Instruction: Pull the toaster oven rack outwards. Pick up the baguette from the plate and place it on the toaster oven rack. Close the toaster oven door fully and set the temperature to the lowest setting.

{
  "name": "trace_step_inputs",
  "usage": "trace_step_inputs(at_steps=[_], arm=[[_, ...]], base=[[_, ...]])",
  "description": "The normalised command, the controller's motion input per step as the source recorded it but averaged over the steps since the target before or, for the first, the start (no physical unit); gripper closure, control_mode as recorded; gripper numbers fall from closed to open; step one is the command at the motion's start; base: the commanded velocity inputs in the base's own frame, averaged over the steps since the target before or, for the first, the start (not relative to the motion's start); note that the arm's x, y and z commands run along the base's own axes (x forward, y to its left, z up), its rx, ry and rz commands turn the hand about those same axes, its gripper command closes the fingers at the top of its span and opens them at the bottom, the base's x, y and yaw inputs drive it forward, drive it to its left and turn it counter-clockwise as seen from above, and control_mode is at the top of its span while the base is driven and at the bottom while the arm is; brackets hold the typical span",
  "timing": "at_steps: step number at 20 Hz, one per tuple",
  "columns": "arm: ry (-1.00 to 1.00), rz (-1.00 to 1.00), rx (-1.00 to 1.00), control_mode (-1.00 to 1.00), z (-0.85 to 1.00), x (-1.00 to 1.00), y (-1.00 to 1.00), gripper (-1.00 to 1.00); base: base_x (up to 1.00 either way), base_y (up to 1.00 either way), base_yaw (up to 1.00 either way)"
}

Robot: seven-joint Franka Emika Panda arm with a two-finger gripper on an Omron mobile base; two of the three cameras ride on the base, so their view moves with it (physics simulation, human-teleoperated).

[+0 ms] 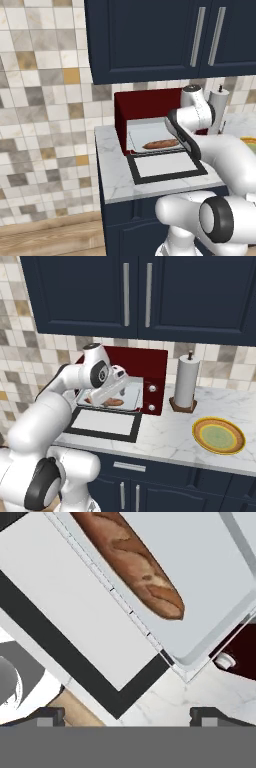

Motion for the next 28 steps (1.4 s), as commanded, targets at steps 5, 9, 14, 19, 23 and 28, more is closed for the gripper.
trace_step_inputs(at_steps=[5, 9, 14, 19, 23, 28], arm=[[-0.08, -0.69, 0.19, -1.00, 0.00, -0.37, 0.05, -1.00], [-0.21, -0.65, 0.06, -1.00, 0.00, -0.45, 0.26, -1.00], [-0.21, -0.49, 0.01, -1.00, 0.00, -0.20, 0.26, -1.00], [-0.01, -0.06, 0.00, -1.00, -0.01, -0.08, 0.08, -1.00], [0.03, 0.00, 0.00, -1.00, -0.28, -0.05, 0.00, -1.00], [0.00, 0.00, 0.02, -1.00, -0.22, 0.02, 0.00, -1.00]], base=[[0.00, 0.00, 0.00], [0.00, 0.00, 0.00], [0.00, 0.00, 0.00], [0.00, 0.00, 0.00], [0.00, 0.00, 0.00], [0.00, 0.00, 0.00]])
